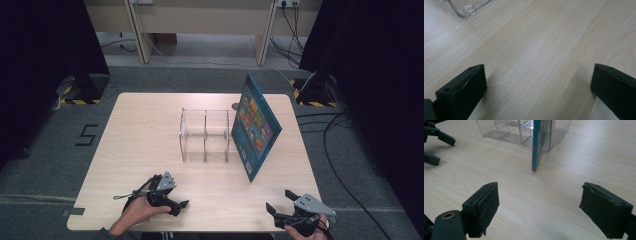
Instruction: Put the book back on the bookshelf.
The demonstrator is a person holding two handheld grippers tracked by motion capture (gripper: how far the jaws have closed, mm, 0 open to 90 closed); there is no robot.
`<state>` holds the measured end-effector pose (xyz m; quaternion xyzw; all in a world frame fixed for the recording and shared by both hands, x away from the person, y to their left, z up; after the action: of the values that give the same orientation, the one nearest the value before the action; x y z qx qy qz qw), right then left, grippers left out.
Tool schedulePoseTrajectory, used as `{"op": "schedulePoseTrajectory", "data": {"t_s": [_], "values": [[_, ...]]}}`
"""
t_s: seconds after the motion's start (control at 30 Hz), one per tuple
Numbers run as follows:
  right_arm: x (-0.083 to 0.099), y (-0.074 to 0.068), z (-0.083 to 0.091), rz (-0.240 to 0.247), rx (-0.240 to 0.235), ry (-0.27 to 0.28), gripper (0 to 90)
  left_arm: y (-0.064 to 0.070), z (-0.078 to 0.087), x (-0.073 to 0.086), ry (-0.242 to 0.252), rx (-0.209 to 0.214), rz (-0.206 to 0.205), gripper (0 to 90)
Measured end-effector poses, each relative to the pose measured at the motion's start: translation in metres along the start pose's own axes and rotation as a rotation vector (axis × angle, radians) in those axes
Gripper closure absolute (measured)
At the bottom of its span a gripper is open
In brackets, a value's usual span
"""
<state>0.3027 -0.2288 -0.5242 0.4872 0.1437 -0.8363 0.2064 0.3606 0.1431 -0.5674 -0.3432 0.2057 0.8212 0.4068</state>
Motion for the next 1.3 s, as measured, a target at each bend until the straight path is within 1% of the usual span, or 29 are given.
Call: {"op": "schedulePoseTrajectory", "data": {"t_s": [0.03,0.1,0.13,0.2,0.3,0.4,0.47,0.67,0.73,0.77,0.8,0.87,0.9,0.93,1.0,1.03,1.2,1.3], "values": [[0.004,0.001,0.001,0.001,0.007,-0.025,15.9,0.000,0.000,0.000,0.000,0.000,-0.001,0.0],[0.005,0.002,0.001,0.007,0.011,-0.031,15.9,0.000,0.000,0.000,0.000,0.000,-0.001,0.0],[0.008,0.004,0.002,0.011,0.016,-0.046,15.9,0.001,0.000,0.000,0.000,0.001,-0.001,0.0],[0.010,0.004,0.003,0.013,0.020,-0.057,15.9,0.001,0.000,0.000,0.000,0.002,-0.001,0.0],[0.014,0.006,0.004,0.037,0.034,-0.076,15.9,0.002,0.001,0.001,0.000,0.004,-0.004,0.0],[0.016,0.006,0.005,0.036,0.034,-0.085,15.8,0.002,0.001,0.001,-0.001,0.005,-0.006,0.0],[0.021,0.008,0.005,0.033,0.039,-0.111,15.8,0.002,0.001,0.002,0.000,0.006,-0.006,0.0],[0.025,0.008,0.005,0.053,0.034,-0.139,15.9,0.003,0.002,0.002,0.001,0.007,-0.005,0.0],[0.028,0.007,0.005,0.056,0.029,-0.161,15.9,0.003,0.002,0.002,0.001,0.007,-0.005,0.0],[0.029,0.007,0.004,0.066,0.027,-0.164,16.0,0.003,0.002,0.002,0.001,0.007,-0.005,0.0],[0.030,0.007,0.004,0.064,0.027,-0.171,15.9,0.003,0.002,0.002,0.001,0.007,-0.005,0.0],[0.031,0.007,0.004,0.074,0.026,-0.178,15.9,0.003,0.002,0.002,0.001,0.007,-0.005,0.0],[0.032,0.006,0.004,0.064,0.027,-0.186,15.9,0.003,0.002,0.002,0.001,0.007,-0.005,0.0],[0.032,0.007,0.004,0.070,0.024,-0.187,15.9,0.003,0.002,0.002,0.001,0.007,-0.005,0.0],[0.033,0.007,0.004,0.068,0.023,-0.193,15.9,0.003,0.002,0.002,0.001,0.007,-0.005,0.0],[0.036,0.007,0.003,0.075,0.023,-0.210,16.0,0.003,0.002,0.002,0.001,0.007,-0.005,0.0],[0.037,0.008,0.003,0.083,0.033,-0.221,16.0,0.003,0.002,0.002,0.001,0.007,-0.005,0.0],[0.039,0.008,0.004,0.083,0.037,-0.237,16.1,0.003,0.002,0.002,0.001,0.007,-0.005,0.0]]}}
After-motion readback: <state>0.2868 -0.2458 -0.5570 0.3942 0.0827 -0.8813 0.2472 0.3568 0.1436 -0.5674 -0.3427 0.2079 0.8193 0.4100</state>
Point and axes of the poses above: each handheld gripper's, and its own axes: z roughly backward along the jaws, x roughly out of its underside, y roughly to its right, the point moved 6 cm from there along -z, roughly forward along the jaws, and after that the axes turned 4 degrees about x, right-handed, at the moved point
